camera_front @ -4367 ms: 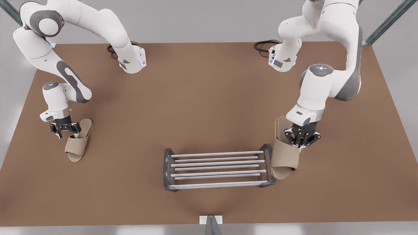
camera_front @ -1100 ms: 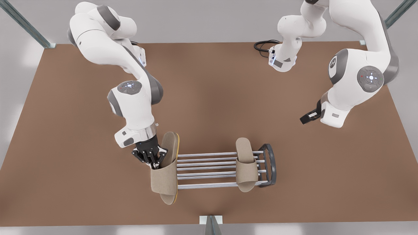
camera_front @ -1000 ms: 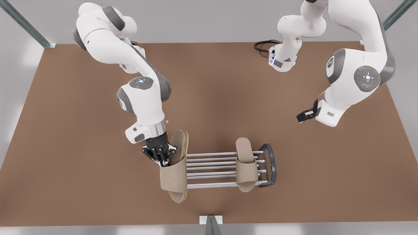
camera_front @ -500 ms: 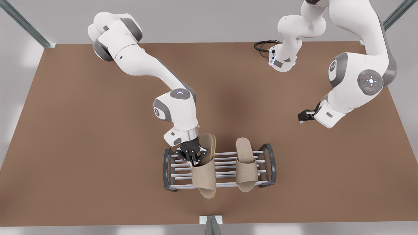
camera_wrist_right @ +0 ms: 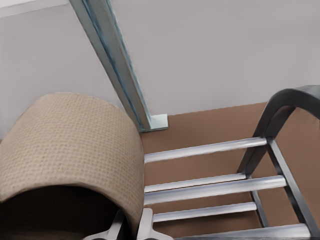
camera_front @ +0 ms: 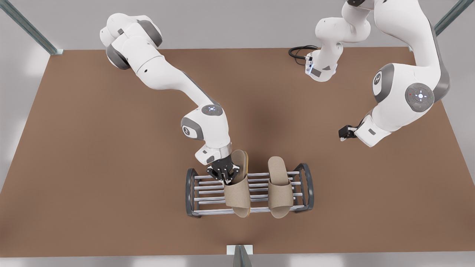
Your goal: Place the right shoe on the shoe rack with the right arm, and place the left shoe on the shoe rack with the left arm
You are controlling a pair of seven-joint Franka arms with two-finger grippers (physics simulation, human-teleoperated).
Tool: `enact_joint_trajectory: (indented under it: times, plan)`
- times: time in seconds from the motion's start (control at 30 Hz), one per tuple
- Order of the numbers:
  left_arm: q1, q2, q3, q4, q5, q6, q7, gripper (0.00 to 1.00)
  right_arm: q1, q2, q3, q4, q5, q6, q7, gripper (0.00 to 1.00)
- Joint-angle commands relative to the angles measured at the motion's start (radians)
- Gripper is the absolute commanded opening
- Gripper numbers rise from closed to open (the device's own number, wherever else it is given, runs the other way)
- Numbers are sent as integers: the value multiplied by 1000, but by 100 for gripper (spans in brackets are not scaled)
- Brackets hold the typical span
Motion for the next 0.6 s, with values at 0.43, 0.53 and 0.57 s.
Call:
enact_joint_trajectory:
  times: [0.43,0.53,0.57]
  plan:
    - [-5,-4,-2,-1,1,-1,83,100,0,0,-31,-89,-78,66,81,100]
    - [-5,-5,-2,0,1,-1,83,100,0,-4,-31,-89,-76,64,79,100]
    - [-6,-5,0,0,1,-1,83,100,0,-11,-31,-101,-76,66,81,100]
